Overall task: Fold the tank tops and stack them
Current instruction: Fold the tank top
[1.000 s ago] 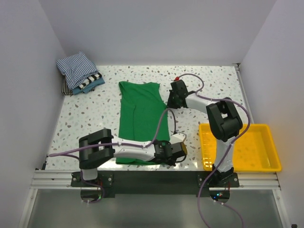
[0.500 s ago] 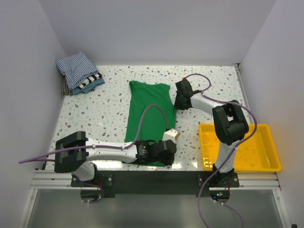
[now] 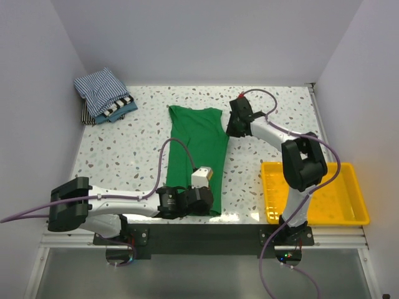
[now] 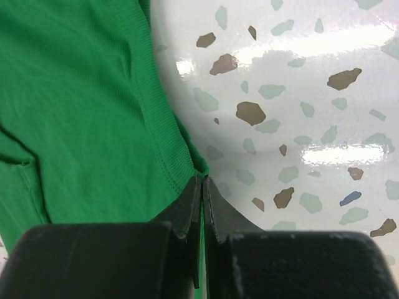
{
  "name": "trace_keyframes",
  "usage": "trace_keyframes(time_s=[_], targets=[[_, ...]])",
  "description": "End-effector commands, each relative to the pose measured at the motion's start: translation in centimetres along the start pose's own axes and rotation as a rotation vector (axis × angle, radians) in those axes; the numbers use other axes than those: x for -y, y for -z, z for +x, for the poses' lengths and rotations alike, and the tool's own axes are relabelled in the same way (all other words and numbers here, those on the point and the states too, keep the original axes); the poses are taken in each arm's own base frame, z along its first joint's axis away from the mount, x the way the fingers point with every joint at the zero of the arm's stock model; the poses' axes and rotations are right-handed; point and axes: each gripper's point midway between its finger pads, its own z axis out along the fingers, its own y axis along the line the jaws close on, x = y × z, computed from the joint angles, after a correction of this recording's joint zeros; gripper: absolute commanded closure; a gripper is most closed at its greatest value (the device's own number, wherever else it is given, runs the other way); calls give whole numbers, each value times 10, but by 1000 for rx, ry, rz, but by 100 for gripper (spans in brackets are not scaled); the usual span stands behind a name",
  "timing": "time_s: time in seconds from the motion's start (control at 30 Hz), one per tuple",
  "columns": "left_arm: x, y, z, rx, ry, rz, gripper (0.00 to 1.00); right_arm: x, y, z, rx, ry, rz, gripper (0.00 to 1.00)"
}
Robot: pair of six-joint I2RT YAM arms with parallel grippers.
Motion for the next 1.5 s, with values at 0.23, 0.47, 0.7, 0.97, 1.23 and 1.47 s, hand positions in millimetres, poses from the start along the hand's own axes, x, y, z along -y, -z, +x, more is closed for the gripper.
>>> trace_keyframes(time_s=[0.23, 0.47, 0.7, 0.97, 1.23, 1.47], targets=[[-51, 14, 0, 72, 135, -141, 100, -79, 11, -17, 59, 46, -106, 100], [-68, 21, 8, 67, 176, -164, 100, -125, -6, -3, 43, 113, -122, 100], [-81, 26, 16, 50, 196, -198, 100, -145, -20, 9, 27, 147, -123, 100], [-91, 27, 23, 33, 201, -232, 100, -157, -25, 18, 21, 173, -132, 100], [-94, 27, 27, 21, 196, -242, 100, -164, -31, 31, 8, 202, -125, 100], [-90, 28, 28, 3, 168, -228, 100, -161, -35, 38, 2, 217, -105, 100]])
